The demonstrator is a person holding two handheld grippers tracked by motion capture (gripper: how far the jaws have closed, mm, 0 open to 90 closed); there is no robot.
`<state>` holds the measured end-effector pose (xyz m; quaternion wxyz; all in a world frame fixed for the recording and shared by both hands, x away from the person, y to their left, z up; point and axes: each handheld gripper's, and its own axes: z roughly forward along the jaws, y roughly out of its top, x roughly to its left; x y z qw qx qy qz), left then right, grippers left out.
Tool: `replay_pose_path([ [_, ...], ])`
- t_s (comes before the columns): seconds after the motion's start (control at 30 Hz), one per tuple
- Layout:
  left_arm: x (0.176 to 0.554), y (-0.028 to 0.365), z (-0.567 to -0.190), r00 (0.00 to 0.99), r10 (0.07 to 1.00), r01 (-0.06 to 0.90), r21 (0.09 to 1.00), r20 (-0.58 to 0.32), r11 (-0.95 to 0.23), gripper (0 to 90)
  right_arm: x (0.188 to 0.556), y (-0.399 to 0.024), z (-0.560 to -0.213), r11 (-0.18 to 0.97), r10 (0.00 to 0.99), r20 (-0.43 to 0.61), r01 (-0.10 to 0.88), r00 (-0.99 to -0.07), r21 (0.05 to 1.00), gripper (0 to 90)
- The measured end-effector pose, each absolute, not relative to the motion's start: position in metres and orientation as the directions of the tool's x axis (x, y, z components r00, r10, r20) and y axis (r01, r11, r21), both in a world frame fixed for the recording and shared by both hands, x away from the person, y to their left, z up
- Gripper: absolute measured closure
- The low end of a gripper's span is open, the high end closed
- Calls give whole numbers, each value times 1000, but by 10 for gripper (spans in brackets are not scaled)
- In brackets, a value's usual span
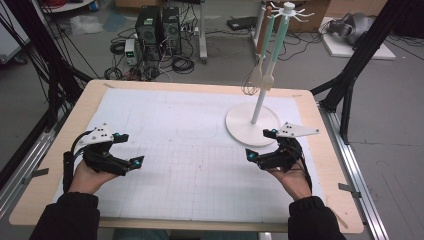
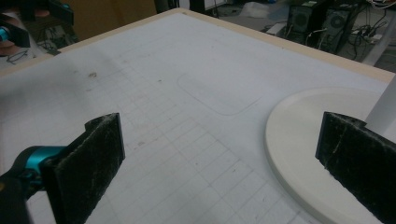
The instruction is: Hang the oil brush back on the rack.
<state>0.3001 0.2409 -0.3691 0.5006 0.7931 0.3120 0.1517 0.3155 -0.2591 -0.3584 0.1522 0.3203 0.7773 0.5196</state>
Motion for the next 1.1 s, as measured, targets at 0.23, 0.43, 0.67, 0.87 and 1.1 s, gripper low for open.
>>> replay_pose_path([
  [0.23,299,243,-370,757,649,347,889,-77,-298,18,309,-262,-360,264,669,78,335,-739,905,0],
  [0.43,298,245,-370,758,648,346,889,-77,-300,17,305,-267,-362,254,680,73,327,-730,910,1],
  [0.67,297,246,-371,755,651,350,888,-78,-299,17,300,-273,-371,229,688,102,348,-719,909,1],
  [0.87,296,247,-371,756,649,351,889,-83,-295,18,296,-277,-375,233,693,98,351,-714,907,1],
  [1.1,295,247,-371,756,650,347,890,-79,-295,17,292,-279,-379,231,694,104,356,-713,906,1],
])
